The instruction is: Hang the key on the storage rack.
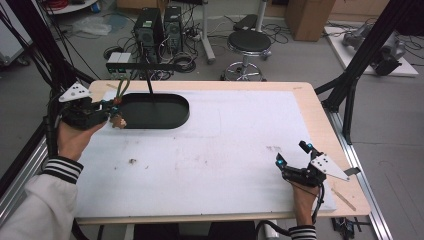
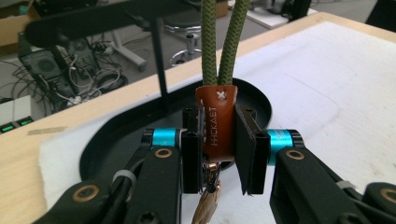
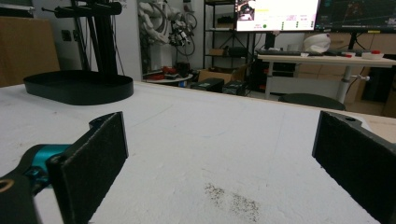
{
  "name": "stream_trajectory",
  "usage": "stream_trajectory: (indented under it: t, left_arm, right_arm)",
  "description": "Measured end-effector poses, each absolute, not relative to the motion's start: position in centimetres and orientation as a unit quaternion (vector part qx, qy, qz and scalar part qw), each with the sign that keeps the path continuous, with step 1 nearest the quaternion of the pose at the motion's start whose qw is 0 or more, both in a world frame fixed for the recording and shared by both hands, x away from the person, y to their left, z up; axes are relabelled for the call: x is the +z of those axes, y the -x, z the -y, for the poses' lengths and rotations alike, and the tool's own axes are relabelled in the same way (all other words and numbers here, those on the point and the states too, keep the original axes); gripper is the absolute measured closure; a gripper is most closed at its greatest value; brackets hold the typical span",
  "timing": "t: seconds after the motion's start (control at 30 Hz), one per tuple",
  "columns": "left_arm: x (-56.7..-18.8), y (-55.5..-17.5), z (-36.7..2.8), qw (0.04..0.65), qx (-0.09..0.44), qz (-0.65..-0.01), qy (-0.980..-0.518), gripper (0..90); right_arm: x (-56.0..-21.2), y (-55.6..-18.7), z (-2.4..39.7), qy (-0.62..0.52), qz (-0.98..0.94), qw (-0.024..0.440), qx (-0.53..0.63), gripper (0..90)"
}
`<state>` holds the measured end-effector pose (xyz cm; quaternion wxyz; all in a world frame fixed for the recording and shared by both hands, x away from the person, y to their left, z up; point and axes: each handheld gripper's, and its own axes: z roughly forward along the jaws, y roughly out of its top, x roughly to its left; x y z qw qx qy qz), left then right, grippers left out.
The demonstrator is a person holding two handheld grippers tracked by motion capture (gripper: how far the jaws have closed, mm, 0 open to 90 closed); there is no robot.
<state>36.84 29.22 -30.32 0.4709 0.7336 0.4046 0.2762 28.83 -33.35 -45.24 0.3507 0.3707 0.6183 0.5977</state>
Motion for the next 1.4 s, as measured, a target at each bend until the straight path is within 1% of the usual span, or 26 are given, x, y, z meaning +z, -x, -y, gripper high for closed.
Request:
stream_trajectory:
  t: [0.47, 0.7, 1.1, 1.4]
  left_arm:
    - [-28.5, -40.0, -30.5, 0.451, 0.318, -0.445, -0.706, 73.7]
    - [-27.6, -41.2, -30.7, 0.444, 0.331, -0.455, -0.697, 73.7]
    - [-28.9, -43.2, -31.3, 0.43, 0.329, -0.486, -0.687, 73.7]
    - [-30.0, -43.9, -31.7, 0.419, 0.325, -0.503, -0.682, 73.7]
  right_arm:
    - [-45.2, -28.8, 33.4, -0.37, -0.618, 0.351, 0.598, 2.4]
    - [-45.2, -28.8, 33.4, -0.37, -0.619, 0.351, 0.598, 2.4]
    - [-45.2, -28.9, 33.3, -0.369, -0.618, 0.352, 0.599, 2.4]
    - [-45.2, -28.9, 33.3, -0.369, -0.618, 0.352, 0.598, 2.4]
